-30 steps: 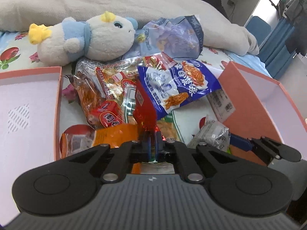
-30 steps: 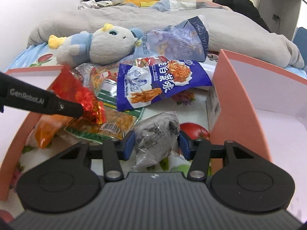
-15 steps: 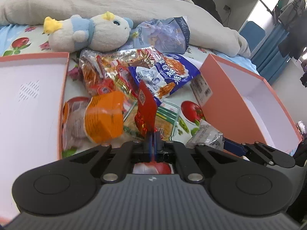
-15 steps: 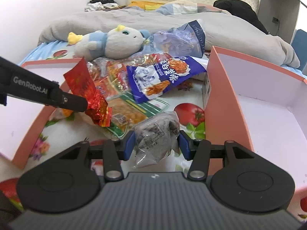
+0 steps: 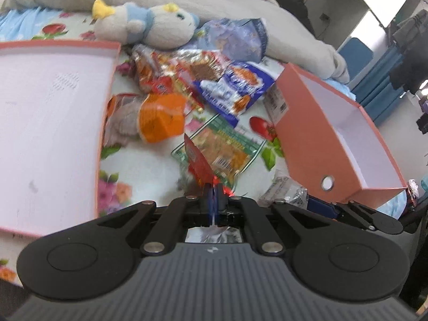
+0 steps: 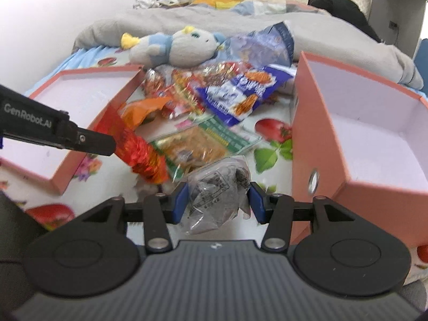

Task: Organize snacks

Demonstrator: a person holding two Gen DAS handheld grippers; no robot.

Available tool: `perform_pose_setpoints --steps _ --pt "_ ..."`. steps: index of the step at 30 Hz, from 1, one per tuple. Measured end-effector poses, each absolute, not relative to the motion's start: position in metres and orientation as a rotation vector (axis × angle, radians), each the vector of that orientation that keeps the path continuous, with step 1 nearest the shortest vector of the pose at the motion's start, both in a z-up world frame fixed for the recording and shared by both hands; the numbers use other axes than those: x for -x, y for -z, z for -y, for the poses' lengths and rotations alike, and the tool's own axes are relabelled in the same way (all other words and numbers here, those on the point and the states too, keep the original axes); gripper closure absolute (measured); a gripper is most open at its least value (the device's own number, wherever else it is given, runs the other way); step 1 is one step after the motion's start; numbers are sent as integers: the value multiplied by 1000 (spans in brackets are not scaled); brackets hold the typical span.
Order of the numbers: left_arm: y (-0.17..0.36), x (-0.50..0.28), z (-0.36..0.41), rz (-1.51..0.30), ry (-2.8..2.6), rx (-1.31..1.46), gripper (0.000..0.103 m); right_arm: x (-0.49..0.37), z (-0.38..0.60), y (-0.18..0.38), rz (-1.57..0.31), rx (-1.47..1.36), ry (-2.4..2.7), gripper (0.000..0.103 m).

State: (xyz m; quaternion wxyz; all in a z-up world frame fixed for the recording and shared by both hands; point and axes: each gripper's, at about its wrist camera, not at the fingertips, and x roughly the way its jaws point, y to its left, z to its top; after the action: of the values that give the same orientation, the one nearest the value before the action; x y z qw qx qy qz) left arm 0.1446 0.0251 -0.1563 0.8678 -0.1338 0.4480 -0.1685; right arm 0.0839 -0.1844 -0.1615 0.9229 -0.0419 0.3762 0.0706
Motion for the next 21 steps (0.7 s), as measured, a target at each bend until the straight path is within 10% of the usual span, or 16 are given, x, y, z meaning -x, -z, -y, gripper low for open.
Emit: perform_pose_setpoints --steps 5,10,21 --pt "163 -144 -34 -977 318 314 100 -79 183 169 -808 72 -171 51" --pt "161 -133 -32 -1011 302 245 32 -74 185 166 -796 71 -164 51" --pt "163 -133 -1 -994 382 -119 24 -69 196 170 -801 40 -171 51"
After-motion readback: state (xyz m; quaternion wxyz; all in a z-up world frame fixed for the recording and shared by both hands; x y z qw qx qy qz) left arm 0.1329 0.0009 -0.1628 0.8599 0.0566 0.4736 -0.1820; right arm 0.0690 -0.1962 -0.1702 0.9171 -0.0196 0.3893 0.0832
